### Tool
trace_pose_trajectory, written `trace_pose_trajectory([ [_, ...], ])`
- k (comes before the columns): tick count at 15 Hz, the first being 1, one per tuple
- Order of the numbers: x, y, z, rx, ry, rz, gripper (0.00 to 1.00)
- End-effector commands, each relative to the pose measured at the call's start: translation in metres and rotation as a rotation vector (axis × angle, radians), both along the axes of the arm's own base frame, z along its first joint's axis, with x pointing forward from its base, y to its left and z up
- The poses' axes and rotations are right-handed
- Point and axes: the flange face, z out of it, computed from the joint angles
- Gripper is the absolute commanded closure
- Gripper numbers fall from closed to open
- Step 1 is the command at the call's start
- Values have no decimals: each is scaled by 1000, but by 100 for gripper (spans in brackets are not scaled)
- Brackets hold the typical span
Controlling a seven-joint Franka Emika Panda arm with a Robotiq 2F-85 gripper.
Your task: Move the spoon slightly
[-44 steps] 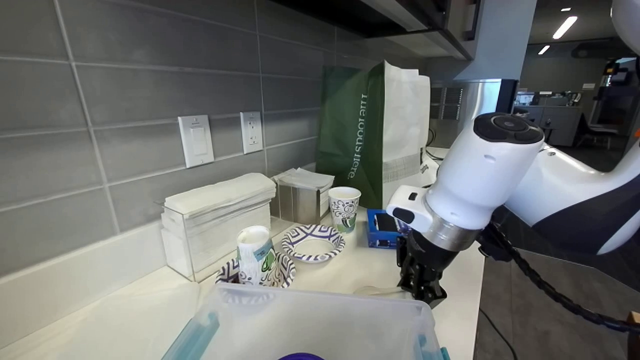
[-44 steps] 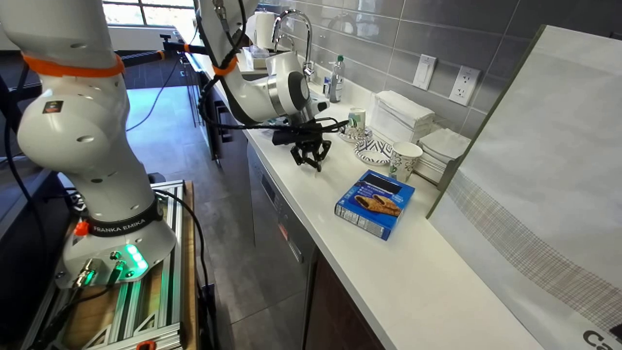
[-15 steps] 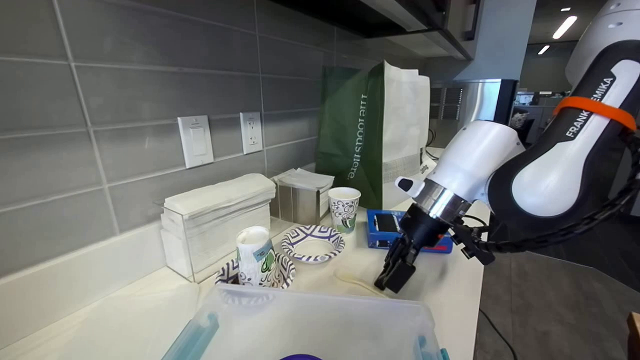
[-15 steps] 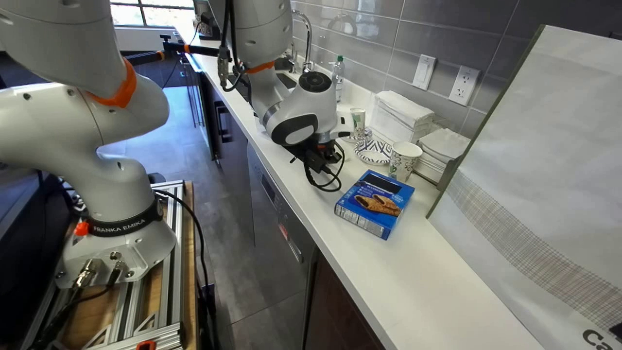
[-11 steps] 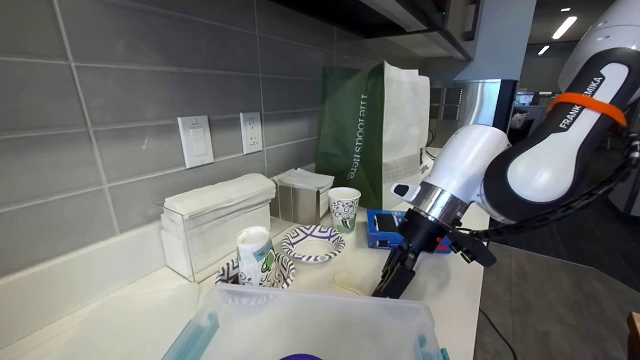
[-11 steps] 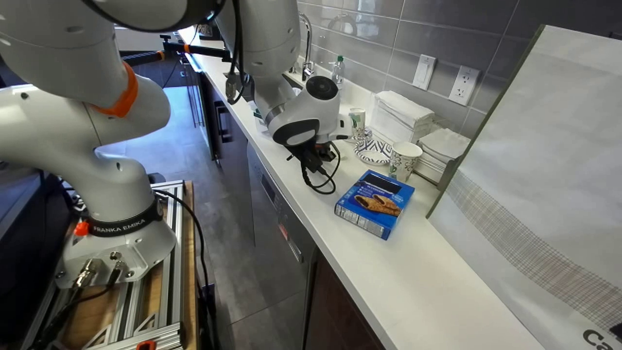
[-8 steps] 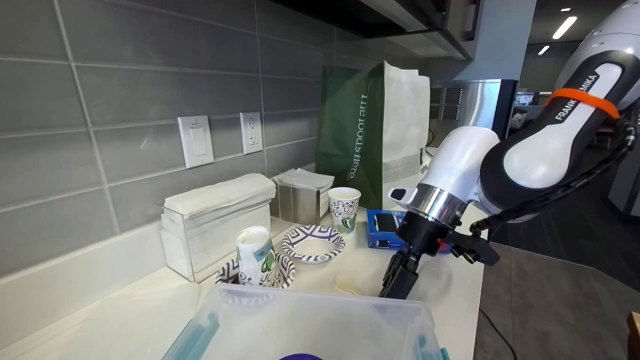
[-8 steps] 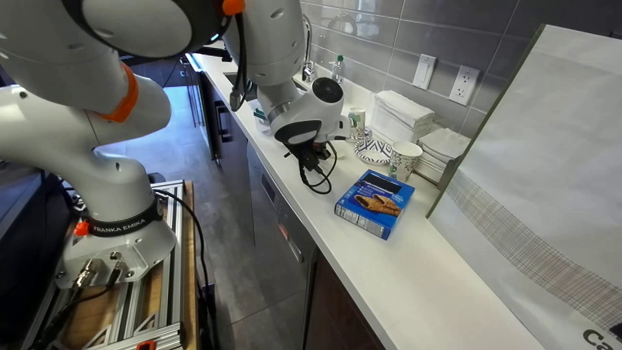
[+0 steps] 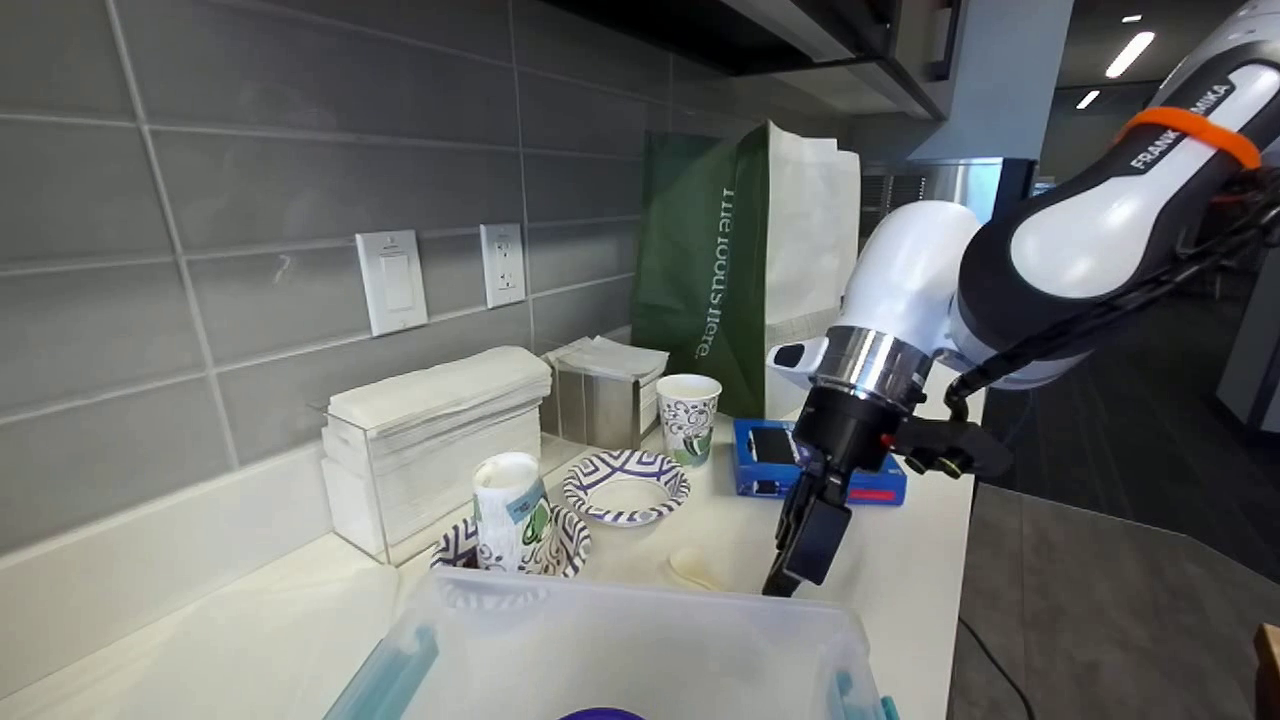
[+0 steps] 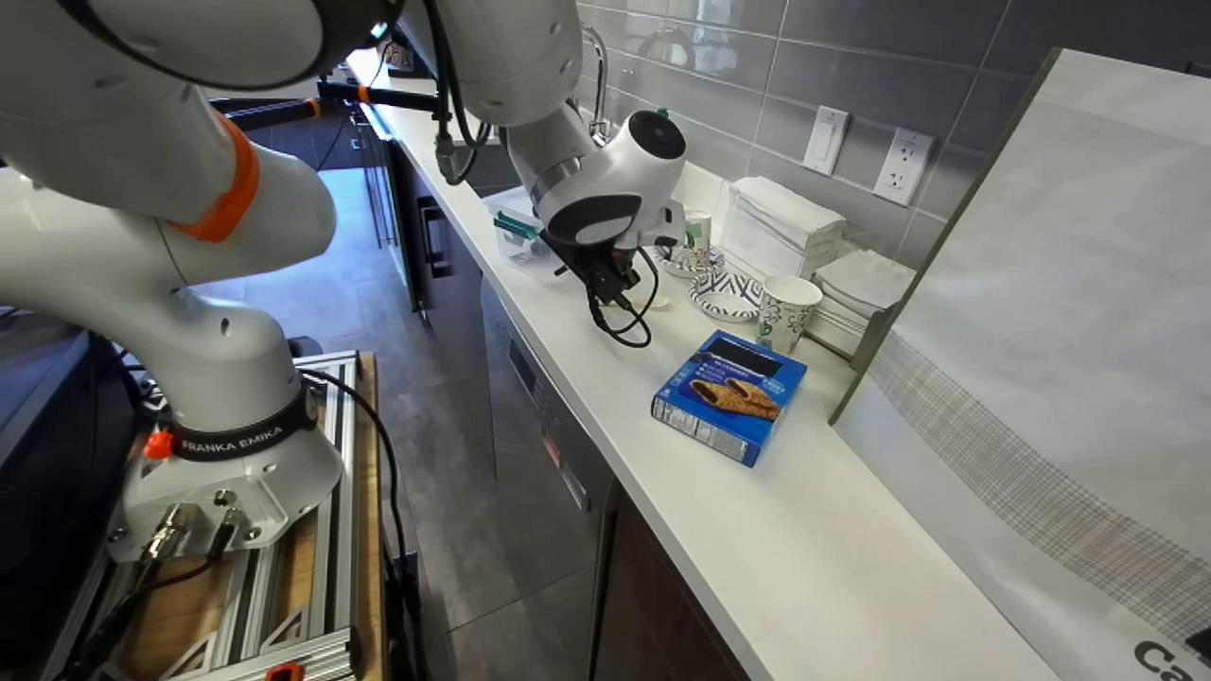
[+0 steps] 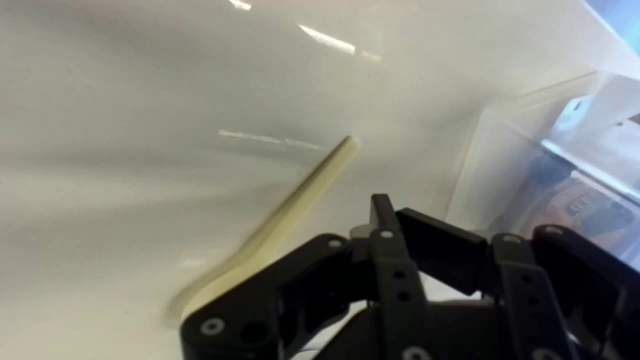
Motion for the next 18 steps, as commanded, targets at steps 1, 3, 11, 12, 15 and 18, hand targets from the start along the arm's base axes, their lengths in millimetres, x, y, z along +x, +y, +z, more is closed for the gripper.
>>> trace_pose_trajectory([
  [1,-10,11,24,-179,53,7,64],
  [3,-11,19,38,-254,46,15,49],
  [11,-15,20,76,-567,102,-46,0],
  [12,-20,19,88,-603,111,-43,0],
  [15,-42,18,133,-727,27,-56,0],
  [18,-79,25,184,-764,-185,-171,0],
])
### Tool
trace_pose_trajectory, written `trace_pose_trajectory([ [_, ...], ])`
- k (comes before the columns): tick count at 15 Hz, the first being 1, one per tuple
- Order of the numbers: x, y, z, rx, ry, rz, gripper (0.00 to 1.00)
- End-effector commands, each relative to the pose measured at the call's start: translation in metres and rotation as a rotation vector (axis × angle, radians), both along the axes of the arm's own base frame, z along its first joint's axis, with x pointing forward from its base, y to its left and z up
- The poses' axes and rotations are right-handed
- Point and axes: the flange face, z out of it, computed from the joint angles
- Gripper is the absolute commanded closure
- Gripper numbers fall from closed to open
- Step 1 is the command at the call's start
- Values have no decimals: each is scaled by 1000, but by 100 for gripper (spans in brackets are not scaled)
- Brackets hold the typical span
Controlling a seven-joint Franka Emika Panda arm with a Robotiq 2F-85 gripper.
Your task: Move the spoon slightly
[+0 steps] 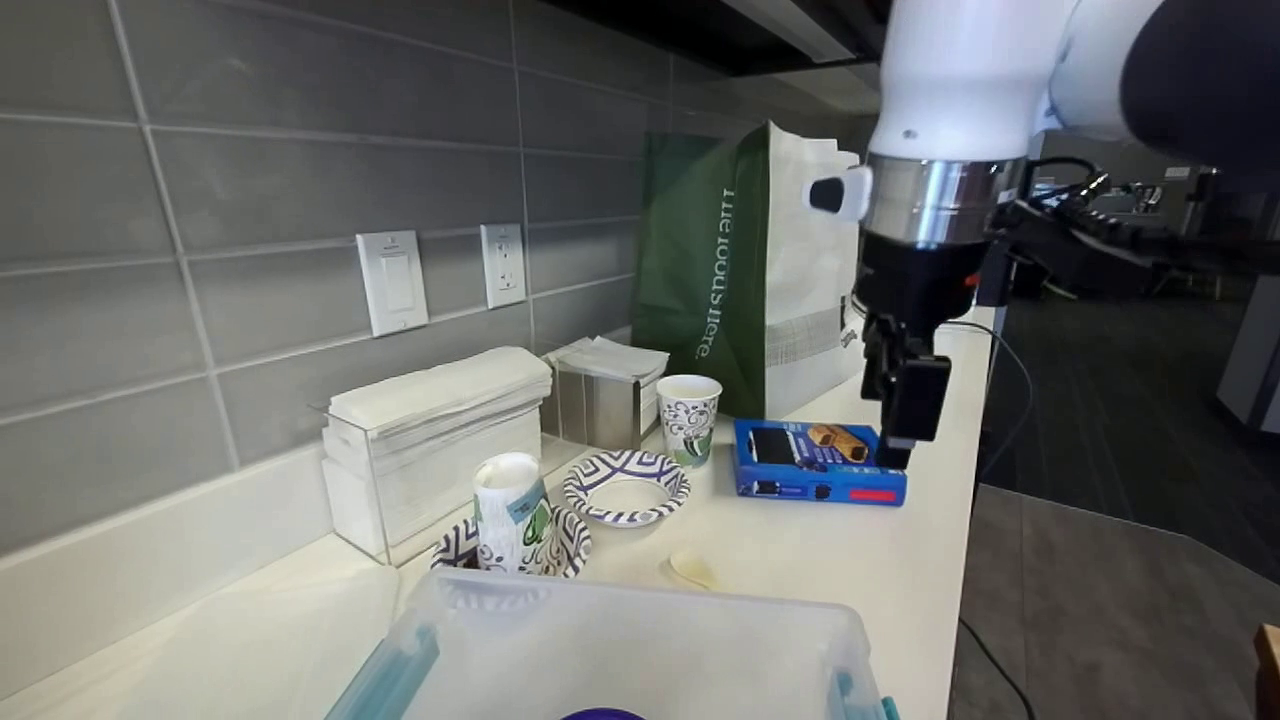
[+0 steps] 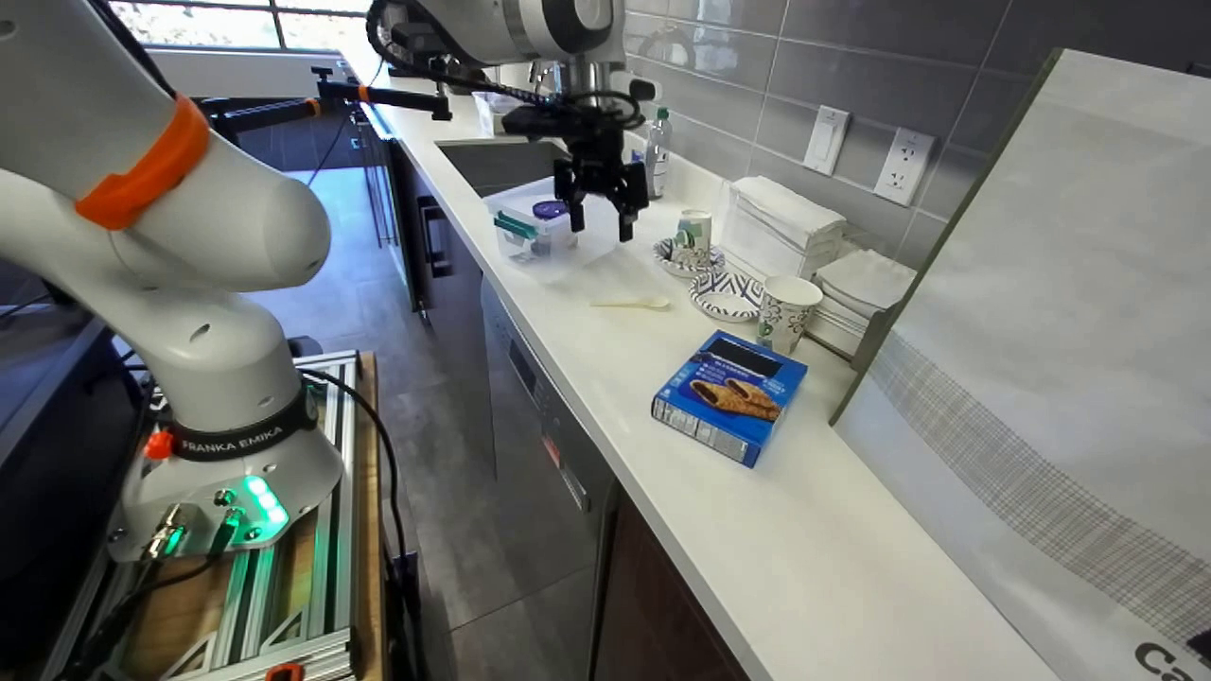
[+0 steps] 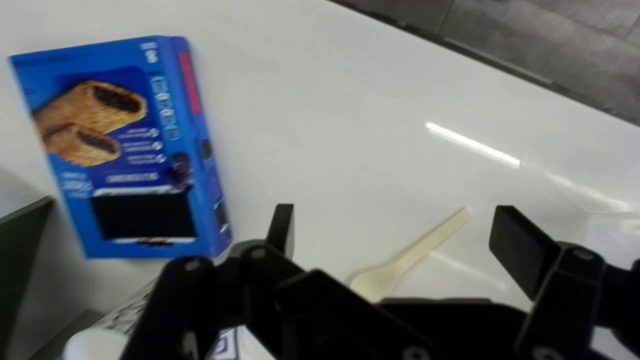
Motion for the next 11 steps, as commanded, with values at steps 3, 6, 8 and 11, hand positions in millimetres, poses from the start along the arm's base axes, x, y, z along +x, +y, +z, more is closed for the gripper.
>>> trace_pose_trajectory([
  [3,-80,-4,85,4,-326,-124,0],
  [6,-100,-21,124,114,-399,-156,0],
  [8,-85,-12,122,83,-367,-142,0],
  [11,-93,-24,132,133,-387,-146,0],
])
